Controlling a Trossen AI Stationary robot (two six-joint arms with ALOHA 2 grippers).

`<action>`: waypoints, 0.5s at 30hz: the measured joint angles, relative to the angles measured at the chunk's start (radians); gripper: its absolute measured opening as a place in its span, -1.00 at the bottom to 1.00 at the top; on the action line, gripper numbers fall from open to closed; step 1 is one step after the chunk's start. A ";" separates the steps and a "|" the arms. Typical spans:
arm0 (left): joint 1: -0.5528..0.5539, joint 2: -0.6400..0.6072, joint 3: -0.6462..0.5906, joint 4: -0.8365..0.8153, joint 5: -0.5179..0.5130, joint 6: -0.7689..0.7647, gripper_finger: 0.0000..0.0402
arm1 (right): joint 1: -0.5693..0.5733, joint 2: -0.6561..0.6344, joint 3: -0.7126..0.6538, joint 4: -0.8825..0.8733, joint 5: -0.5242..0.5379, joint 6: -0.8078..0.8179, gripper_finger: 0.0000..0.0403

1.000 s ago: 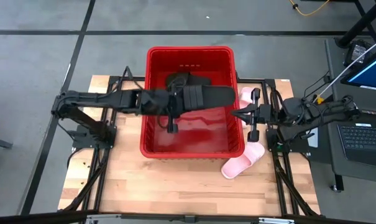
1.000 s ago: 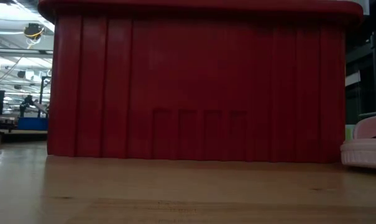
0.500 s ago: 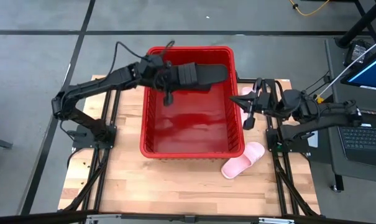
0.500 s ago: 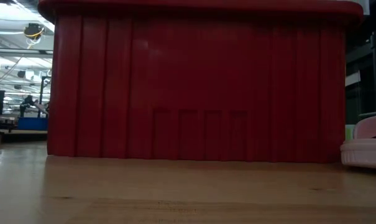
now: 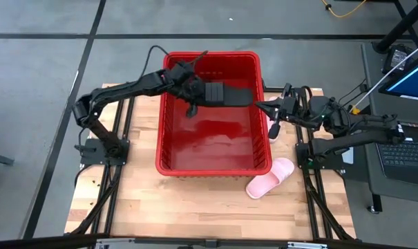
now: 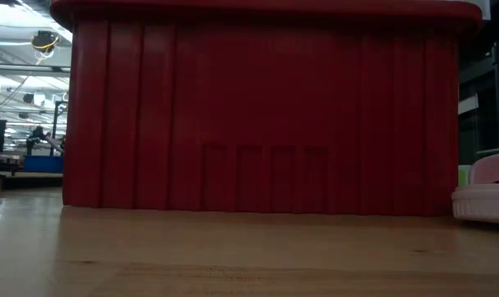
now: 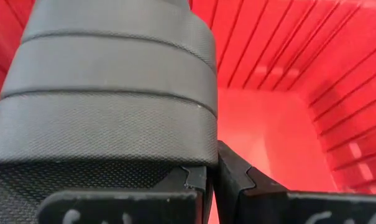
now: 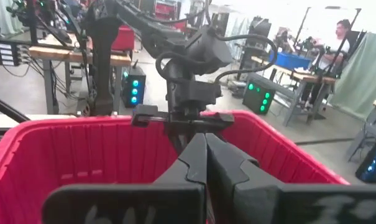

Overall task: Pick and place slides into bin
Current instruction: Put the bottom left black slide into the red bin

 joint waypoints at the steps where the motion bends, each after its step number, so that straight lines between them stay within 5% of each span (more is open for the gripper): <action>1: 0.000 0.007 0.000 -0.021 -0.003 0.000 -0.98 | -0.002 0.000 0.000 -0.006 0.000 0.009 -0.98; 6: 0.005 0.019 -0.003 -0.137 -0.032 0.023 -0.98 | -0.010 0.001 0.000 -0.026 0.000 0.020 -0.98; 15: 0.003 0.018 -0.138 -0.023 -0.054 -0.009 -0.98 | -0.010 0.001 0.000 -0.029 0.001 0.014 -0.98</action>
